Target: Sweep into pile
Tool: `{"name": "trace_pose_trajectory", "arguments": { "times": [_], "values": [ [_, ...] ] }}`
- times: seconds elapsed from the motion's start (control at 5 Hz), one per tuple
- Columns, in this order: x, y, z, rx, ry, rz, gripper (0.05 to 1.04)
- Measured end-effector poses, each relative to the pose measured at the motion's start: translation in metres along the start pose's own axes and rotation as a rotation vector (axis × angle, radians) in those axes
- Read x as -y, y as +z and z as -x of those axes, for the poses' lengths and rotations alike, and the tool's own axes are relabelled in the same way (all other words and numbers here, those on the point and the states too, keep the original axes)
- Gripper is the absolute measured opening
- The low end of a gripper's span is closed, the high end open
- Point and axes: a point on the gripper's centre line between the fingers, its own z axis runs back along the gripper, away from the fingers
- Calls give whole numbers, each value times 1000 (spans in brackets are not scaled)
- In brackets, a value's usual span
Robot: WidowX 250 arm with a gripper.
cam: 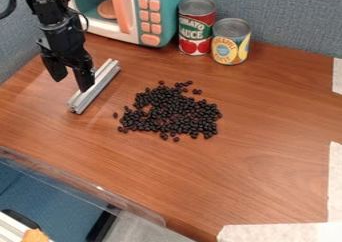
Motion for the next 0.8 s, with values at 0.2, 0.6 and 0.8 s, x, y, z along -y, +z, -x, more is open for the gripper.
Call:
{"name": "trace_pose_trajectory", "arguments": {
  "times": [0.2, 0.6, 0.8],
  "values": [
    [4, -12, 6, -31, 4, 22, 1001],
    [14, -5, 3, -9, 57, 47, 1001],
    [14, 0, -7, 31, 57, 62, 1001]
  ]
}}
